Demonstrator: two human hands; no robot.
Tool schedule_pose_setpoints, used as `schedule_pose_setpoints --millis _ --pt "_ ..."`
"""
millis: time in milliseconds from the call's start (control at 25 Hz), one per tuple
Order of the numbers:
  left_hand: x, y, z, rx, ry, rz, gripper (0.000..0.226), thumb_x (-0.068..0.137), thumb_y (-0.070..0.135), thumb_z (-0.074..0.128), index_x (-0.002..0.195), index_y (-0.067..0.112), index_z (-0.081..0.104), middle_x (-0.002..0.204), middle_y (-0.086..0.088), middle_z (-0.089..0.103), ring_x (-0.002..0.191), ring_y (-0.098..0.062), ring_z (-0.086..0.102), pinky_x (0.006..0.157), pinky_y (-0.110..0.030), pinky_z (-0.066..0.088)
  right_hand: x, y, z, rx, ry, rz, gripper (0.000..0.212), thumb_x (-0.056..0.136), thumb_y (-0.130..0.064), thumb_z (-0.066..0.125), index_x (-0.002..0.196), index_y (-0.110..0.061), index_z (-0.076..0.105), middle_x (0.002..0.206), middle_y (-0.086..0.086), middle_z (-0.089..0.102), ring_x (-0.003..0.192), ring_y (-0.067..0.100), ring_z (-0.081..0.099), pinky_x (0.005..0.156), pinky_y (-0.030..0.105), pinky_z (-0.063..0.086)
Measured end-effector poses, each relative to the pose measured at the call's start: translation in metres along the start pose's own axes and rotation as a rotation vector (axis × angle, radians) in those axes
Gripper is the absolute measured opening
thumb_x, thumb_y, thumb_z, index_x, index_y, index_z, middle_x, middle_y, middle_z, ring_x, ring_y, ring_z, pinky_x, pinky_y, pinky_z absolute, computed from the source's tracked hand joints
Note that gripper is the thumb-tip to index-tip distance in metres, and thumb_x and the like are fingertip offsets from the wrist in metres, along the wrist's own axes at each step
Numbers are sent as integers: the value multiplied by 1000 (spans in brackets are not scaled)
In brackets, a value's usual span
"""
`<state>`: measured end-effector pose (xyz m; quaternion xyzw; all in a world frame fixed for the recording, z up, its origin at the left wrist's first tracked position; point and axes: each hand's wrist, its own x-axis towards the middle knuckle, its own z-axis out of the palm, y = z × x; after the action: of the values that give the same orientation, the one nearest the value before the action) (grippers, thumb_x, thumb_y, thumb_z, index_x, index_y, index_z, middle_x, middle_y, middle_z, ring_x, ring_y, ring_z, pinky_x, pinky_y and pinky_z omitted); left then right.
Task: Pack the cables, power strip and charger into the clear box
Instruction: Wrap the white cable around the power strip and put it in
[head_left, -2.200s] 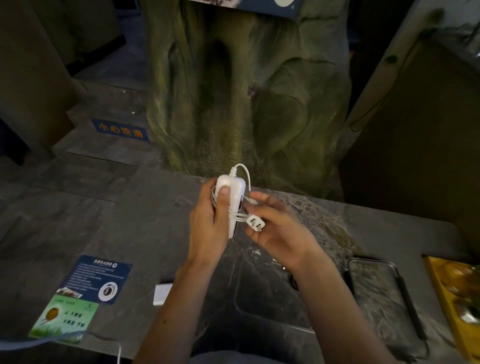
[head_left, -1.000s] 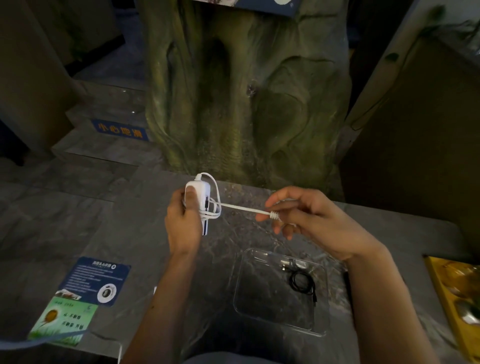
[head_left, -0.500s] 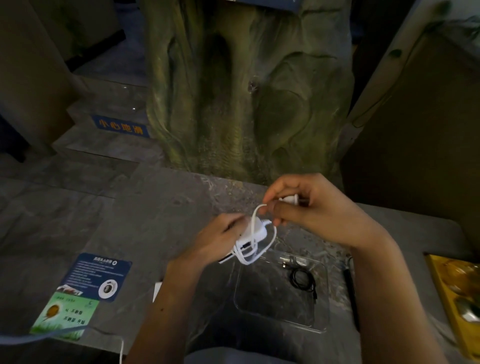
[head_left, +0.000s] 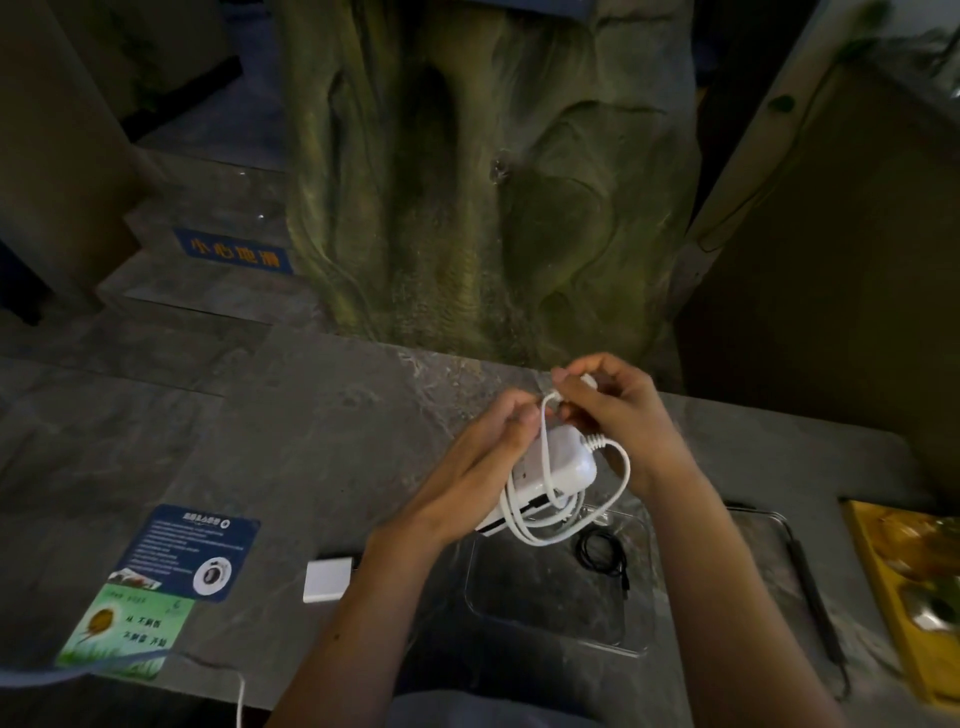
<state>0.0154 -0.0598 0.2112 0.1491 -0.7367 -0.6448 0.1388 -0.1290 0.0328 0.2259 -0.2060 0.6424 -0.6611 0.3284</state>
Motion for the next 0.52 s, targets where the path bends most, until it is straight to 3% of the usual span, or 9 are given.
schedule_pose_setpoints --millis 80,160,280,360,520 --pt "-2 1 3 -57 18 10 25 95 42 50 118 31 47 88 19 69 81 2 63 71 -18 50 -3 11 0 61 -40 53 24 78 -16 71 92 -1 59 72 14 61 59 21 58 56 29 50" --pt "0 -1 4 -66 63 40 21 96 31 53 117 32 54 89 16 70 85 1 64 74 -16 49 -8 19 1 40 -61 69 27 75 -16 74 90 1 59 77 17 60 67 25 58 61 33 50" --pt "5 -6 5 -30 189 73 22 94 25 50 88 38 67 85 17 68 82 4 60 73 -11 45 -14 28 0 3 -33 111 7 85 -7 65 88 -1 63 80 17 63 75 30 59 66 34 51" --pt "8 -12 4 -42 261 43 22 91 29 49 82 39 67 82 13 68 78 2 59 70 -13 46 -16 30 0 28 0 153 15 94 -10 55 101 -1 65 88 19 66 84 33 60 74 40 50" --pt "9 -25 8 -54 314 8 14 97 25 51 91 27 64 77 10 65 69 5 58 63 -11 45 -18 25 -4 189 37 187 36 98 -32 49 121 -7 60 101 10 71 91 21 68 79 34 55"
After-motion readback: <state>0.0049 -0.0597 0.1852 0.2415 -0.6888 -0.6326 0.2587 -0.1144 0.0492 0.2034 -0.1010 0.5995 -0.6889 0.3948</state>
